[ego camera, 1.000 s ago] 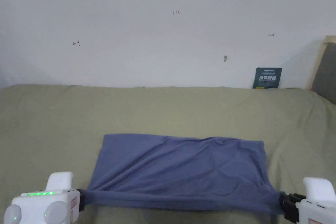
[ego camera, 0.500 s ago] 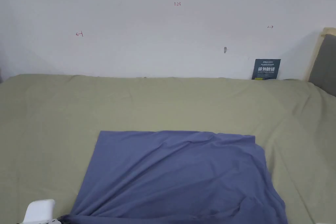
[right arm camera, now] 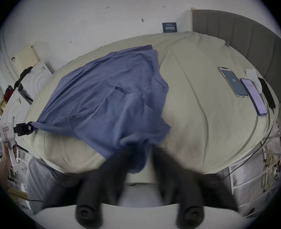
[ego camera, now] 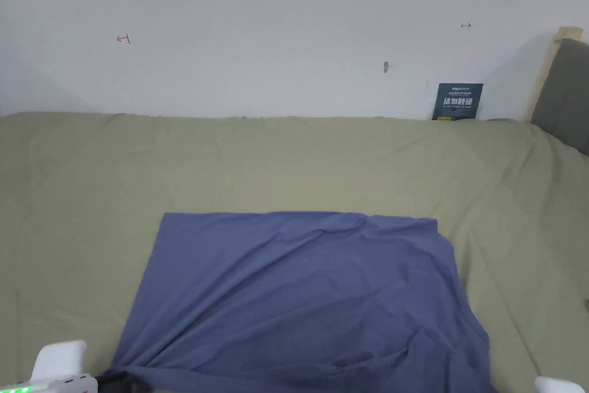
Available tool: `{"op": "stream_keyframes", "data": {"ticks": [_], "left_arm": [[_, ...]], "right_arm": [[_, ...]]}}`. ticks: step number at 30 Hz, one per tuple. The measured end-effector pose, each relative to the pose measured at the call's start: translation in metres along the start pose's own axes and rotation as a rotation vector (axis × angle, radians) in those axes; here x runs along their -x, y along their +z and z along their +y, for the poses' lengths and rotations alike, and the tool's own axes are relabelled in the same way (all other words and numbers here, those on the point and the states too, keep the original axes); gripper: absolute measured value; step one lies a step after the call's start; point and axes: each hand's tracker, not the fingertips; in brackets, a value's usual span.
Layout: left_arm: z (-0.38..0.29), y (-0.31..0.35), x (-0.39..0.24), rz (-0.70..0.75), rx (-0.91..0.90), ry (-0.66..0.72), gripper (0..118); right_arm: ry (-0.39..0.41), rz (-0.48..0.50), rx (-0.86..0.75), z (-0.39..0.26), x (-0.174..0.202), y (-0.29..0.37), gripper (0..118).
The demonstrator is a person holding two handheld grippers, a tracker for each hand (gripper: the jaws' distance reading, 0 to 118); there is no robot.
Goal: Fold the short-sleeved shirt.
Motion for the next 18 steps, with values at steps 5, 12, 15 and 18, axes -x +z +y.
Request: {"op": "stream_keyframes", "data": {"ticks": [5, 12, 15, 18], "left_arm": [[-0.003, 0.032, -0.001, 0.021, -0.041, -0.056, 113], [-0.004, 0.067, 0.012, -0.041, -0.067, 0.003, 0], [-0.012, 0.066, 0.014, -0.002, -0.069, -0.036, 0], [-0.015, 0.064, 0.019, -0.006, -0.061, -0.012, 0]], "right_arm": [[0.059, -0.011, -0.024, 0.005, 0.015, 0.030, 118], [0.122, 0.090, -0.085, 0.012, 0.039, 0.053, 0], [0.141, 0.110, -0.100, 0.006, 0.052, 0.067, 0], [0.141, 0.101, -0.106, 0.004, 0.044, 0.058, 0]]}}
